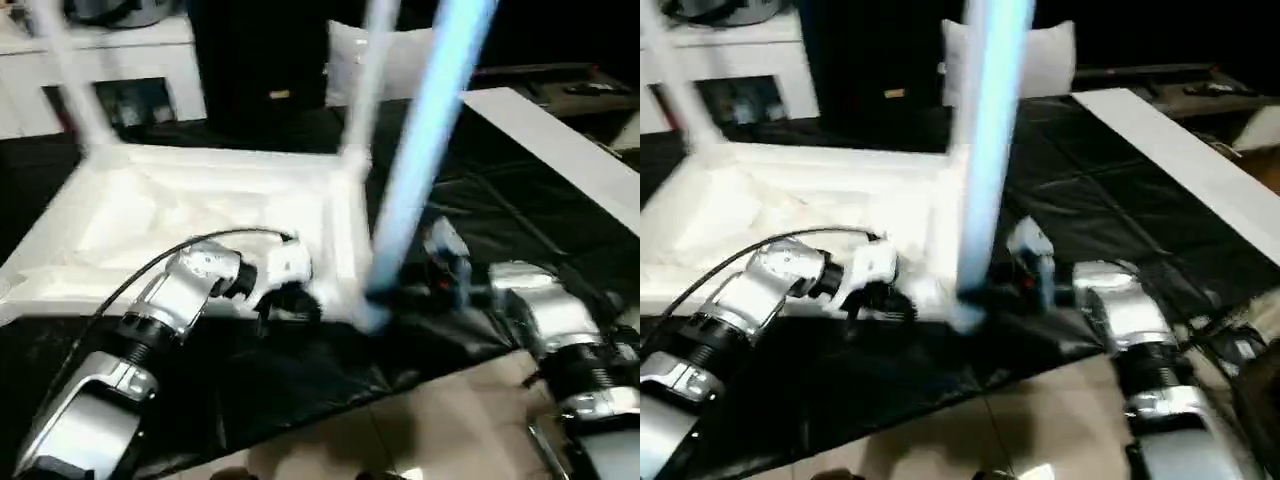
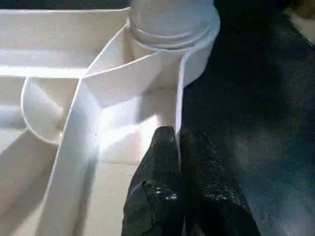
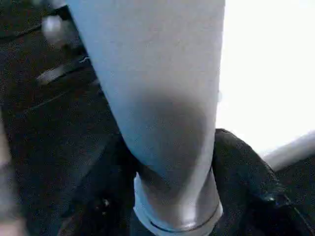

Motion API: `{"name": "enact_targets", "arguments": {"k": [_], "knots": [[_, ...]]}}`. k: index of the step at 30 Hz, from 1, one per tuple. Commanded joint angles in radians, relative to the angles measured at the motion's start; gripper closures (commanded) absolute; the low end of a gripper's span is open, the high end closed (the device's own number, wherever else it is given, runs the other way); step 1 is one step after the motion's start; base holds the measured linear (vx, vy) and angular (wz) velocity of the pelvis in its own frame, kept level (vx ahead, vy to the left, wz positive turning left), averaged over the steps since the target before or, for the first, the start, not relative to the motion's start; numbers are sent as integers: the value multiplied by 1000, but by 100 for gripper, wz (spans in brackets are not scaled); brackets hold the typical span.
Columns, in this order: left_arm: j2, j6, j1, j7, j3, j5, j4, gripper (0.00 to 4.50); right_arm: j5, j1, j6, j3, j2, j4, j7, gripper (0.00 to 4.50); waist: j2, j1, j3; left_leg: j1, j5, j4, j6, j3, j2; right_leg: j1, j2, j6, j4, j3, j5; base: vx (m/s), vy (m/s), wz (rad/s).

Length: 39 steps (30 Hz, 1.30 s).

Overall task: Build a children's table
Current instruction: Rotate leg to tighten

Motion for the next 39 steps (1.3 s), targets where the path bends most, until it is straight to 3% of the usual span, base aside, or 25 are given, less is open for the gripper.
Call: {"name": "enact_targets", "arguments": {"k": [1,3,4,8,9,13,14,18,26,30,37,39], "knots": [[-113,94,6,100,10,-52,-70,450,-38,-68,40,-5,102,51,-255,257,-1,-14,-60,3,-301,-73,-8,-8,17,52,-50,-120,-80,34,-507,0,0,0],[-130,113,9,135,15,-45,-73,450,-46,-82,51,-12,122,67,-312,257,1,-38,-62,-3,-315,-73,-9,-12,15,54,-48,-112,-83,28,-518,0,0,0],[-163,142,11,203,28,-34,-70,450,-52,-102,68,-22,155,90,-396,257,1,-46,-65,3,-311,-67,2,-9,13,50,-49,-123,-87,33,-493,0,0,0],[-207,173,4,282,49,-22,-73,450,-59,-106,29,-37,203,94,-447,257,-8,-52,-69,-3,-259,-63,42,-1,14,53,-46,-160,-77,38,-388,0,0,0],[-208,173,4,282,49,-22,-73,450,-59,-106,29,-38,204,94,-447,203,-7,-50,-69,-4,-242,-63,54,0,13,54,-46,-165,-75,38,-372,0,0,0],[-187,158,-3,289,45,-2,-68,450,-47,-93,17,-46,199,78,-422,183,-3,-44,-69,-4,-218,-65,67,0,18,56,-45,-182,-69,39,-321,0,0,0],[-177,153,-2,290,43,4,-67,450,-47,-85,8,-39,186,69,-408,154,-1,-43,-69,-3,-219,-65,66,0,18,56,-45,-185,-69,39,-316,0,0,0],[-139,107,4,264,23,25,-53,450,-45,-57,-22,-42,141,44,-350,123,-2,-40,-68,-2,-241,-66,65,2,18,57,-45,-186,-69,41,-310,0,0,0],[-45,-47,5,135,-37,53,-13,450,-22,2,-91,-44,-7,-8,-127,51,2,-21,-65,4,-278,-68,61,0,21,55,-46,-168,-76,41,-358,0,0,0],[-7,-116,0,57,-65,54,4,450,-3,17,-90,-38,-78,-30,-2,13,3,-11,-65,5,-281,-69,61,0,22,56,-45,-176,-73,42,-340,0,0,0],[46,-192,-12,-110,-112,39,6,450,16,22,-79,12,-192,-54,222,7,-1,4,-66,3,-266,-65,70,4,24,58,-47,-184,-69,41,-345,0,0,0],[55,-205,-9,-149,-125,33,-4,450,14,22,-95,26,-203,-54,259,33,1,10,-66,5,-263,-66,68,3,27,56,-47,-190,-68,40,-339,0,0,0]]}}
